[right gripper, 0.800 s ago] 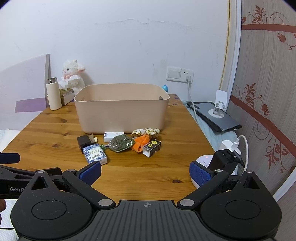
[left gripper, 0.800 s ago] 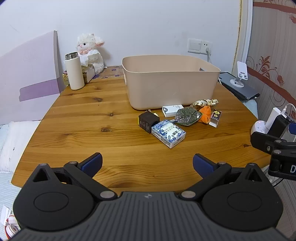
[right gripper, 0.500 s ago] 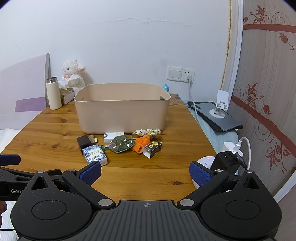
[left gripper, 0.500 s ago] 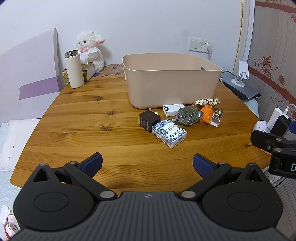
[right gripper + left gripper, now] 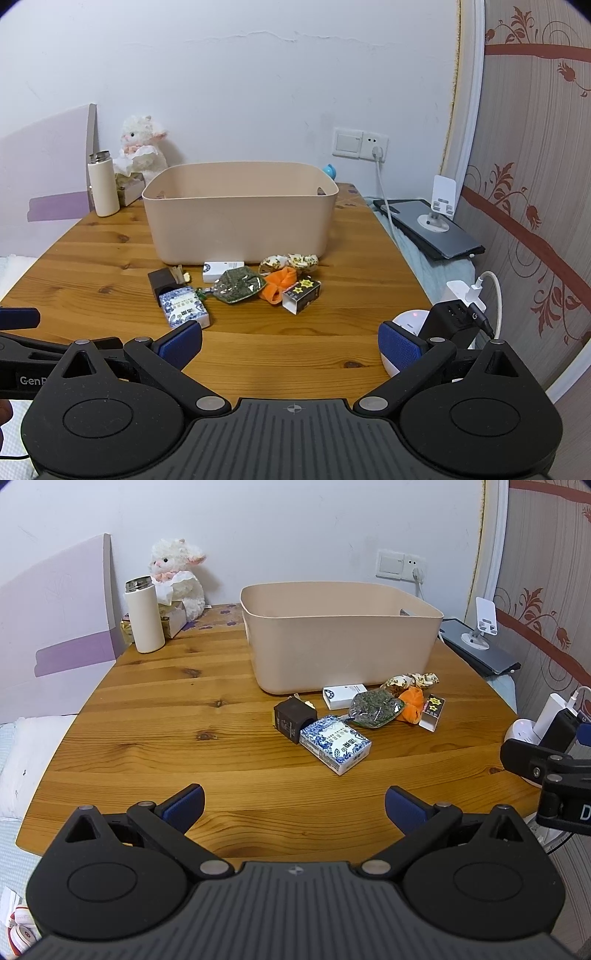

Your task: Organize objects

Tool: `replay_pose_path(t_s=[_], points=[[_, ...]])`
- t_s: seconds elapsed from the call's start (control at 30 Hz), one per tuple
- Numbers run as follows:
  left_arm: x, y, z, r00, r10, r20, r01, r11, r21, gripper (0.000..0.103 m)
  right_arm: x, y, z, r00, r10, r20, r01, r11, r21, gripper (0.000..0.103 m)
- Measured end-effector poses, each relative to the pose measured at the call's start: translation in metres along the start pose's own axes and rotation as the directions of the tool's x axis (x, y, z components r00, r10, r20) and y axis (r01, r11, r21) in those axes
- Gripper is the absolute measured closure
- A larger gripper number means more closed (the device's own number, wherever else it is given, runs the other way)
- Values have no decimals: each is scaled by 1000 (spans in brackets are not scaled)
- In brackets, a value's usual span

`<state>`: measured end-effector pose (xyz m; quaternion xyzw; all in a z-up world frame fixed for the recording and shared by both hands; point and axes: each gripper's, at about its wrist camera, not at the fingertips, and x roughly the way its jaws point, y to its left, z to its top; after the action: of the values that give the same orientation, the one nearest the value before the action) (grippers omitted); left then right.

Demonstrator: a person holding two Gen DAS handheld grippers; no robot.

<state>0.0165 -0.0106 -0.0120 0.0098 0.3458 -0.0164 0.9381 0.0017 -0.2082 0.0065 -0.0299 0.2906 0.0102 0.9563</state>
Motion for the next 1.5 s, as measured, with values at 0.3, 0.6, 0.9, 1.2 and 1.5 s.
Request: replay_pose_path(t_s=[0.3,0.6,0.9,1.2,1.5], points=[[2,-2,1,1000,4,-1,-4,1000,-2,0,3,-1,0,1000,4,-4,-4,1000,0,0],[8,-8,5,1000,15,-6,-15,1000,8,0,9,-6,3,1000,8,-13,-8,1000,4,0],[13,-10,8,1000,15,-17,-15,1000,7,0,14,-10,4,1000,8,-20,-8,1000,7,0],[37,-16,13,998,16,-57,-16,1000,-8,0,34,-19,3,999,0,-44,1,1000,24,0],[70,-18,24,995,22,-100,-28,998,-55,0,58,-25,5,999,-12,-52,13,1000,11,0]])
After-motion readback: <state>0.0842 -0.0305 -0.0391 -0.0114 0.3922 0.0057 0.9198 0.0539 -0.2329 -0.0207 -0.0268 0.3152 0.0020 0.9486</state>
